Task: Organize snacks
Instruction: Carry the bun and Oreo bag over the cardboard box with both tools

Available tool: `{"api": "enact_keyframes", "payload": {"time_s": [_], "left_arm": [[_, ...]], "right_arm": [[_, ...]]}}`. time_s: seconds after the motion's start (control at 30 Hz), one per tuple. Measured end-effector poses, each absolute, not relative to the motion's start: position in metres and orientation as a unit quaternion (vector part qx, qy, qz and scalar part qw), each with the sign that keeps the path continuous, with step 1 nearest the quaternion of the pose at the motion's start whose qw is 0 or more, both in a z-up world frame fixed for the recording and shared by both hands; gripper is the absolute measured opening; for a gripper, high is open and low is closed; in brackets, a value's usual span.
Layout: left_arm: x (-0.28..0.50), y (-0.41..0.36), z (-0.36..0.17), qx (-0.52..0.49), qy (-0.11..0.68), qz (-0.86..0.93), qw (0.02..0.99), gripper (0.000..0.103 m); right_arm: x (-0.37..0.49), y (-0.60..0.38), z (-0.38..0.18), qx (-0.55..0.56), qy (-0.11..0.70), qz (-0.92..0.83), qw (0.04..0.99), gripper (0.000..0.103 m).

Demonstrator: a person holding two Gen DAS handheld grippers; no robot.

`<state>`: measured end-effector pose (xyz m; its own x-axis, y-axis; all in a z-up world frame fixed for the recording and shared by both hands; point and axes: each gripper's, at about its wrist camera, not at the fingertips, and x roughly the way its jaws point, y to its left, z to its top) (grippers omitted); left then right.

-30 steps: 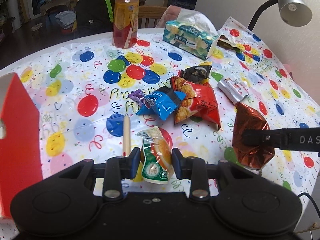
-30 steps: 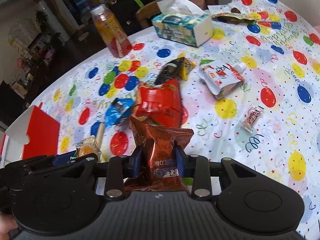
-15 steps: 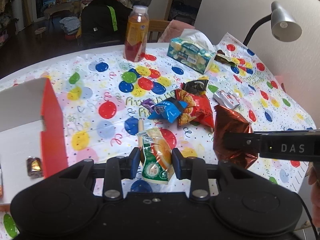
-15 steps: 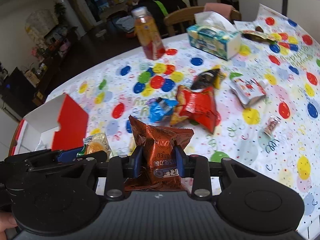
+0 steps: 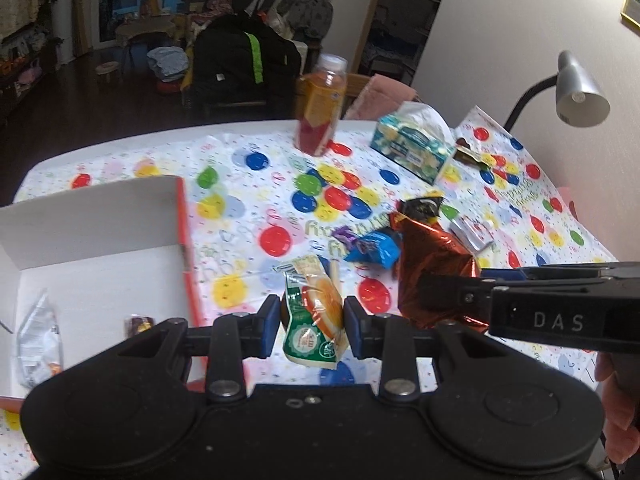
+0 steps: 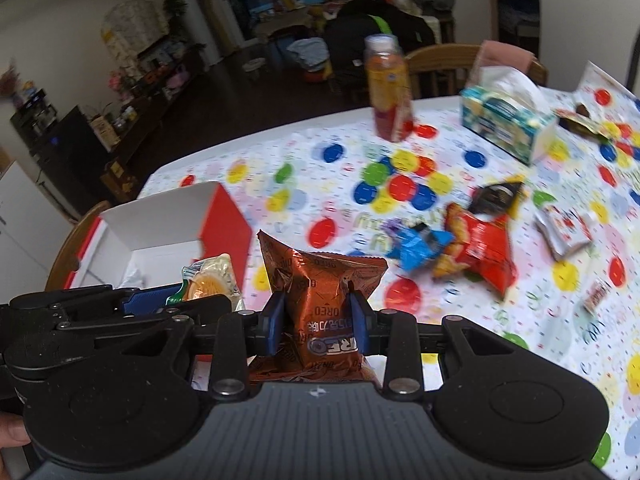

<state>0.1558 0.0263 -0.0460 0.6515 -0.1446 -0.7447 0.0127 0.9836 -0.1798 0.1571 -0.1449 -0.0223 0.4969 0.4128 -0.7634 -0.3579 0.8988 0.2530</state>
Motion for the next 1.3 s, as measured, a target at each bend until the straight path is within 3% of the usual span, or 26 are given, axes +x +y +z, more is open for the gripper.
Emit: {"api": "enact_keyframes", "payload": {"time_s": [0.7, 1.3], "left_arm": [[0.135, 0.131, -0.021, -0.088, 0.388, 0.036, 0.917, 0.032], [0.152, 0.230, -0.058, -0.091, 0.418, 0.118, 0.896, 0.032]], "right_arm": [[0.163, -0.016, -0.017, -0.016, 0.440, 0.302, 0.846, 0.033], [0.192, 0.082, -0.047, -0.055, 0.456, 0.334, 0.823, 0.033]]}}
